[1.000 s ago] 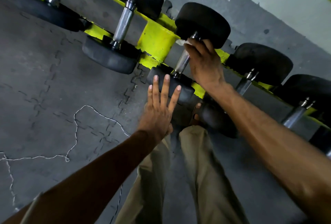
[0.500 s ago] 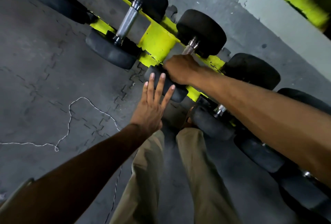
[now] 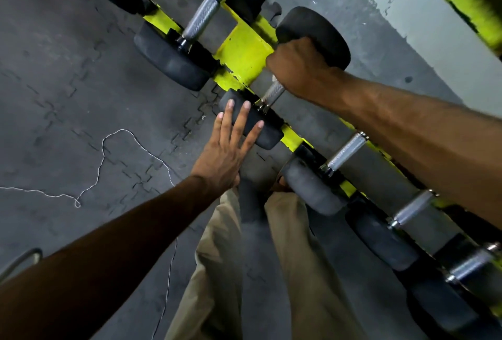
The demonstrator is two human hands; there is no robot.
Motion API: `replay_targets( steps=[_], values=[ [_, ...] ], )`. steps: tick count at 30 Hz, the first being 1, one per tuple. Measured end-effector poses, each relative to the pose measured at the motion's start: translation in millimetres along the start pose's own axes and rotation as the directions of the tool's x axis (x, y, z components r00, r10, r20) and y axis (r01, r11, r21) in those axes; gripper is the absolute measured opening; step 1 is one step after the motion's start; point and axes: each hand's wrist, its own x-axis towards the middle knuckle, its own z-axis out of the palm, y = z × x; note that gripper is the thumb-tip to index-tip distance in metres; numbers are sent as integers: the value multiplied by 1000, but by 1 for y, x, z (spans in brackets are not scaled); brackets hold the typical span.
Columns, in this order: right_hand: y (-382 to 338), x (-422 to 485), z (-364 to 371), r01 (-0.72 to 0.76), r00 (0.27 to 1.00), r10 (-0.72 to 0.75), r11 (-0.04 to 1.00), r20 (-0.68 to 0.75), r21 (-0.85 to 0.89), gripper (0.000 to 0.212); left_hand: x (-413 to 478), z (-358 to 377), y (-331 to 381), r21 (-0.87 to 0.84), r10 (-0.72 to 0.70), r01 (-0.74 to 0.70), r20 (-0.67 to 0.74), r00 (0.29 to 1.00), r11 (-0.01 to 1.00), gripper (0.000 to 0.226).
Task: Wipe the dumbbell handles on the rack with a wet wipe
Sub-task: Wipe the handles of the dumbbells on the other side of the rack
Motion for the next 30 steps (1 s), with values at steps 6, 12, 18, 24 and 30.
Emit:
replay_targets(
  steps=[6,12,18,24,30],
  values=[
    [-14,-16,20,153,987,-136,952,-81,265,11,0,-3,3,-3,-6,6,19,1000,1000,135],
    [-28,-15,24,15,998,7,950,-70,313,20,-1,-4,3,11,-20,20,28,999,1000,140],
    [-13,-6,21,-89,995,101,926,-14,367,18,2,1,4,14,-32,32,-22,999,999,137],
    [-45,-8,21,-71,996,31,807,78,586,19,2,7,6,-5,-36,35,-56,998,999,137],
    [-42,24,-17,-155,889,-43,908,455,389,21,4,9,3,-36,-18,16,-57,998,999,136]
  ],
)
